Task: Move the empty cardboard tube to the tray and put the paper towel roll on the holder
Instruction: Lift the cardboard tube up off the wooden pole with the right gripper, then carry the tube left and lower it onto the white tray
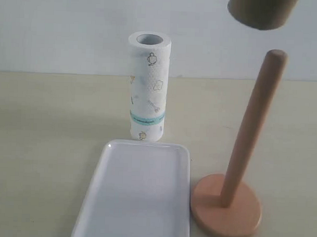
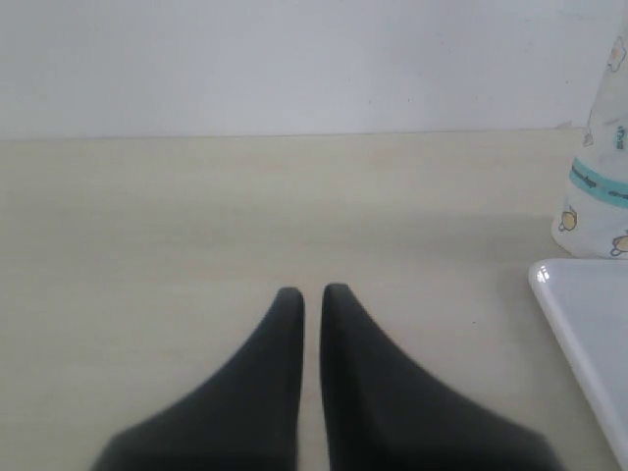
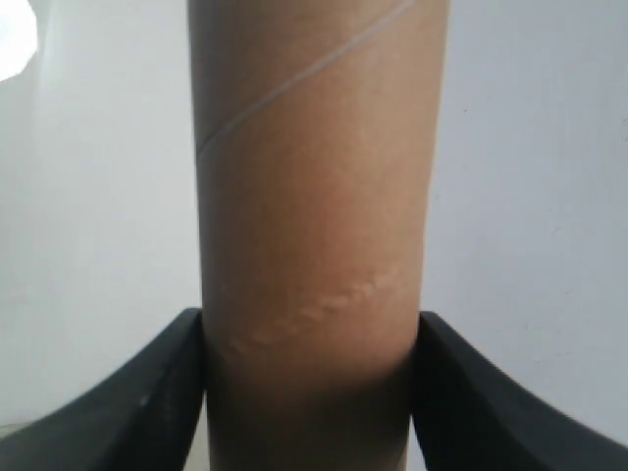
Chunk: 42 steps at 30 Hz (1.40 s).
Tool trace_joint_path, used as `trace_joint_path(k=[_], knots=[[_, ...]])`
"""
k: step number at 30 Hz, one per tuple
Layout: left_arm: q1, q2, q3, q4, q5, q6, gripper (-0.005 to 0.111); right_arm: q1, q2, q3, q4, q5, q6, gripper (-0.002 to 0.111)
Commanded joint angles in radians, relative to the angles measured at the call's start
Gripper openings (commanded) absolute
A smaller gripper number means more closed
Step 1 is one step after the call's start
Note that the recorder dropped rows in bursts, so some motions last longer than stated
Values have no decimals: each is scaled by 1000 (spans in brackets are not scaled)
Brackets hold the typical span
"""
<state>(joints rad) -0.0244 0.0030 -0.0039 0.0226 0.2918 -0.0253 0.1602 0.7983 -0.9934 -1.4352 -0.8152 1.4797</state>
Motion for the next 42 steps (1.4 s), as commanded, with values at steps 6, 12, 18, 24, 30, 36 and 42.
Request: trace_joint_path(k=[6, 12, 18, 24, 30, 36, 42], knots=[[3, -3, 4, -7, -1, -1, 6, 57, 111, -5, -98, -135, 122, 0], [3, -3, 4, -7, -1, -1, 6, 364, 227, -5, -282, 67, 174, 0], [3, -3, 4, -7, -1, -1, 6, 693, 394, 15, -309, 344, 217, 0], [3, -3, 4, -7, -1, -1, 6, 757, 581, 27, -309, 524, 523, 0], [3, -3, 4, -7, -1, -1, 6, 757, 743, 27, -300, 613, 619, 0], [3, -3, 4, -7, -1, -1, 6, 757, 831, 27, -119, 759, 619, 0], [3, -3, 4, -7, -1, -1, 6, 757, 855, 27, -69, 802, 619, 0]])
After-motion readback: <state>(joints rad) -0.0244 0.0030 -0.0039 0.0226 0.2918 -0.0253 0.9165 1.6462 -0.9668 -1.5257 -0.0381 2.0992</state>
